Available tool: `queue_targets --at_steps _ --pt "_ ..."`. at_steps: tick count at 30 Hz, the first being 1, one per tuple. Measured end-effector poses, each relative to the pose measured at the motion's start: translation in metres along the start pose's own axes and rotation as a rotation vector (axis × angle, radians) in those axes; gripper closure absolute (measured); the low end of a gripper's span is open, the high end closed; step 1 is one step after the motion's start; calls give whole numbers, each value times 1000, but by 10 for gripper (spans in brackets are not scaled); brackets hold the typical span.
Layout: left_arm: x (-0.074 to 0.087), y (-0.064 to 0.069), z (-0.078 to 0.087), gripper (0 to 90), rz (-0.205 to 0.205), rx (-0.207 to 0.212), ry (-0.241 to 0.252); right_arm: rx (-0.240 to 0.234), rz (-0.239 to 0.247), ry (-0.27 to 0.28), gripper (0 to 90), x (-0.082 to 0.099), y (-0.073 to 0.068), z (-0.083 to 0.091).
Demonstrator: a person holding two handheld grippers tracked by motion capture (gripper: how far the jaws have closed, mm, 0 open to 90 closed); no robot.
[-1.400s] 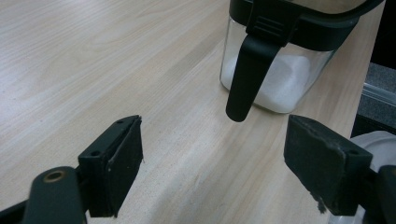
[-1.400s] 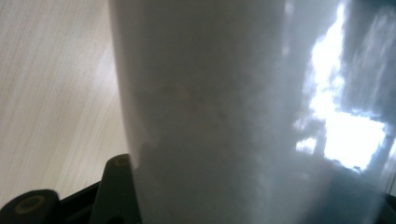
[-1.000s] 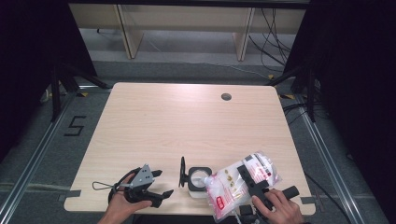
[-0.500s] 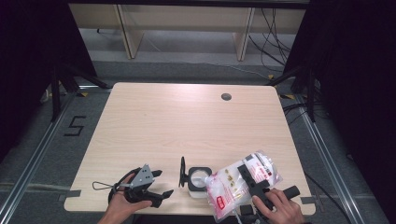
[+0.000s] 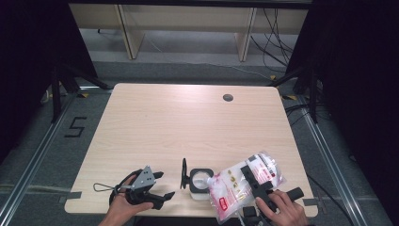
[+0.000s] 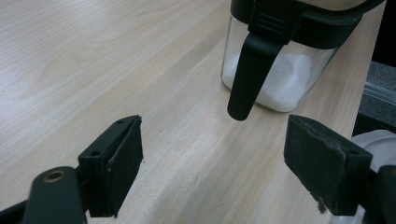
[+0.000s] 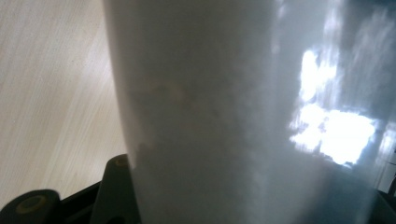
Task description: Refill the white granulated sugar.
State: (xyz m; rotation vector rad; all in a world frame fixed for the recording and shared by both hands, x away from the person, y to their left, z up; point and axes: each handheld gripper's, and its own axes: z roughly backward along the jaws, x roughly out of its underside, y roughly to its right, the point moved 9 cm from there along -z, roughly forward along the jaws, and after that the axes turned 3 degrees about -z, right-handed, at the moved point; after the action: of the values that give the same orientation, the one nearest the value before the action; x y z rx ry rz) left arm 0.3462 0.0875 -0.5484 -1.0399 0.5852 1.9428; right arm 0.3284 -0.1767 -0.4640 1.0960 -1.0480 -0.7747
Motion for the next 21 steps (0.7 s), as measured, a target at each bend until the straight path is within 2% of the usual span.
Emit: queue_targets --at_steps 2,3,4,6,7,8,9,10,14,20,21 --pt "0 0 0 193 -6 3 6 -2 -1 -2 496 0 -1 0" --pt "-1 -1 0 193 -29 3 3 -3 3 -2 497 0 -1 0" --pt "0 0 0 193 -1 2 7 -3 6 -2 496 0 -1 0" --pt "0 0 0 193 0 0 2 0 5 3 497 -1 0 0" --pt "0 0 0 193 0 0 4 3 8 4 496 -1 1 0" --pt "-1 -1 0 193 -19 -2 5 5 10 4 497 -1 1 0" --pt "-1 0 0 193 -7 -2 10 1 8 1 497 -1 0 0" --pt "-1 -2 1 193 -27 -1 3 0 7 0 497 0 0 0" --pt "-1 -3 1 193 -33 -5 0 -1 9 -4 497 1 0 0" --pt "-1 -2 1 193 -26 -3 6 -2 9 -4 497 1 0 0" --pt "-1 -1 1 193 -2 -6 5 -2 8 -1 496 1 0 0"
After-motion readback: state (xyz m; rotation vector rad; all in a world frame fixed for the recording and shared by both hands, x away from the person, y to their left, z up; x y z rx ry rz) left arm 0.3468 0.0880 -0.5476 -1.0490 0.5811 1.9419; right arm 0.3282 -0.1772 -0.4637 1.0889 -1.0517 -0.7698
